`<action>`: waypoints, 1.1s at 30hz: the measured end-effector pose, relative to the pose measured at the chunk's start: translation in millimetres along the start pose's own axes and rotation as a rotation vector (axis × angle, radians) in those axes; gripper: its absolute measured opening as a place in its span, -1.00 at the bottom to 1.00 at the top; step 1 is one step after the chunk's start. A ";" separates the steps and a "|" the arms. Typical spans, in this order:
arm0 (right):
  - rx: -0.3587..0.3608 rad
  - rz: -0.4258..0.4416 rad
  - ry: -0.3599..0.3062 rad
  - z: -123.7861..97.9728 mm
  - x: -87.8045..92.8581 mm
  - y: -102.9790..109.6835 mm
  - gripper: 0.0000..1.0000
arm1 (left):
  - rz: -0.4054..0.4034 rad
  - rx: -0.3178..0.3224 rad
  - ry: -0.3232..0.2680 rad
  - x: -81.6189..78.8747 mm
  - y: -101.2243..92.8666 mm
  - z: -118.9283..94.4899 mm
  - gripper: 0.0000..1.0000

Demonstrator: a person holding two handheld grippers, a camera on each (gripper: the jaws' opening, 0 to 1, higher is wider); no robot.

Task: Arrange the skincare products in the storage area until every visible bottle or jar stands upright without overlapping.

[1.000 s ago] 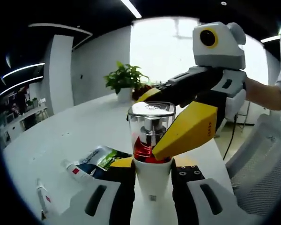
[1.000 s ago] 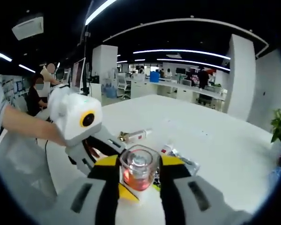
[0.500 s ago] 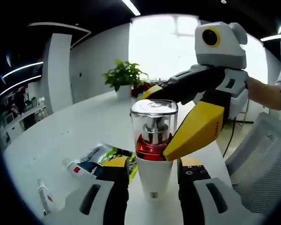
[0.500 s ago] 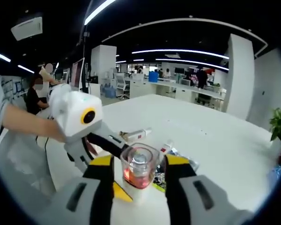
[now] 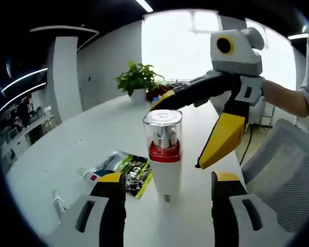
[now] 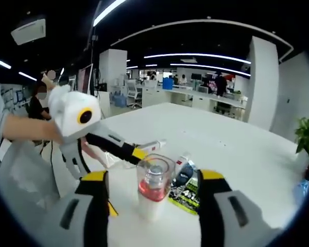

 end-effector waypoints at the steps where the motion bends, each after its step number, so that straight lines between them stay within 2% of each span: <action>1: 0.002 0.002 0.001 -0.7 0.1 -0.1 0.51 | -0.001 -0.005 0.002 0.1 -1.8 -3.0 0.35; 4: 0.003 0.006 0.006 -3.2 1.0 0.3 0.61 | 0.010 -0.017 0.006 0.0 -6.1 -10.9 0.52; 9: 0.003 0.004 0.018 -6.6 3.9 2.2 0.74 | 0.009 -0.050 0.023 0.4 -9.9 -23.3 0.60; 17: 0.023 -0.004 0.018 -11.7 4.4 5.8 0.96 | -0.032 -0.122 0.017 2.1 -14.9 -46.9 0.72; 26: 0.044 -0.034 0.032 -19.0 5.5 12.5 0.99 | -0.070 -0.170 0.001 7.0 -23.8 -69.9 0.93; 33: 0.071 -0.031 0.041 -25.7 7.9 15.5 0.99 | -0.084 -0.225 -0.045 6.4 -31.3 -89.3 0.94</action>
Point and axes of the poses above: the point that each gripper's makers call its tool centre point, and the gripper's own axes: z roughly forward along the fingers, y roughly to its left, x roughly out of its underside, the point moved 8 cm from there along -z, roughly backward along the fingers, and after that the axes turned 6 degrees about x, right-handed, at the moved point
